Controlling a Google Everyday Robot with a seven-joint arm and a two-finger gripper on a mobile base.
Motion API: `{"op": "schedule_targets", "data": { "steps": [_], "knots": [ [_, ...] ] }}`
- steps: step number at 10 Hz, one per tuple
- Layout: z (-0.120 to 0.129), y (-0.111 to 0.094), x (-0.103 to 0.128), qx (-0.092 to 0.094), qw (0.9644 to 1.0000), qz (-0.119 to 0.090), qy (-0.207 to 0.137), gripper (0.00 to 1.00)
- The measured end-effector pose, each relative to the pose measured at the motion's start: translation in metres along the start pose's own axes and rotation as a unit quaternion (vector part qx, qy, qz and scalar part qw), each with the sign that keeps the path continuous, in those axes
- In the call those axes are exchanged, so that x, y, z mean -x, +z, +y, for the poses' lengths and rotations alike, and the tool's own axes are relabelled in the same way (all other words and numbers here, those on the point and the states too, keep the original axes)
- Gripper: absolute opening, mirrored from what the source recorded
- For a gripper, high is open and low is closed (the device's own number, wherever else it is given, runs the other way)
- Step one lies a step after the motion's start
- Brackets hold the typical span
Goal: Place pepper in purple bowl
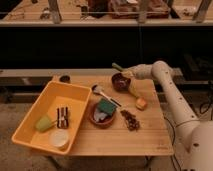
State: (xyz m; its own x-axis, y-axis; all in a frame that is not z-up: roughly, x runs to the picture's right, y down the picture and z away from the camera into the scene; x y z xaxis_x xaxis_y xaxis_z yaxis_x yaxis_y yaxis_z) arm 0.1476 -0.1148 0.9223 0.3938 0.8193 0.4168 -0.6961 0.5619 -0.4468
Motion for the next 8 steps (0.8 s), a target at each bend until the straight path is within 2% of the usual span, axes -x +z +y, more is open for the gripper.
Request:
{"op": "schedule_targets", "data": {
  "steps": [2,3,5,6,8],
  "knots": [
    [-0.004,0.005,-0.003,-0.028,0.9994,0.019,-0.011,0.32],
    [-0.006,0.005,-0.006,-0.037,0.9988,0.027,-0.016,0.39],
    [-0.013,0.01,-0.014,-0.051,0.9973,0.048,-0.021,0.6],
    [-0.014,0.012,-0.016,-0.052,0.997,0.053,-0.021,0.71],
    [-0.015,0.016,-0.026,-0.045,0.997,0.062,-0.015,0.8]
  ]
}}
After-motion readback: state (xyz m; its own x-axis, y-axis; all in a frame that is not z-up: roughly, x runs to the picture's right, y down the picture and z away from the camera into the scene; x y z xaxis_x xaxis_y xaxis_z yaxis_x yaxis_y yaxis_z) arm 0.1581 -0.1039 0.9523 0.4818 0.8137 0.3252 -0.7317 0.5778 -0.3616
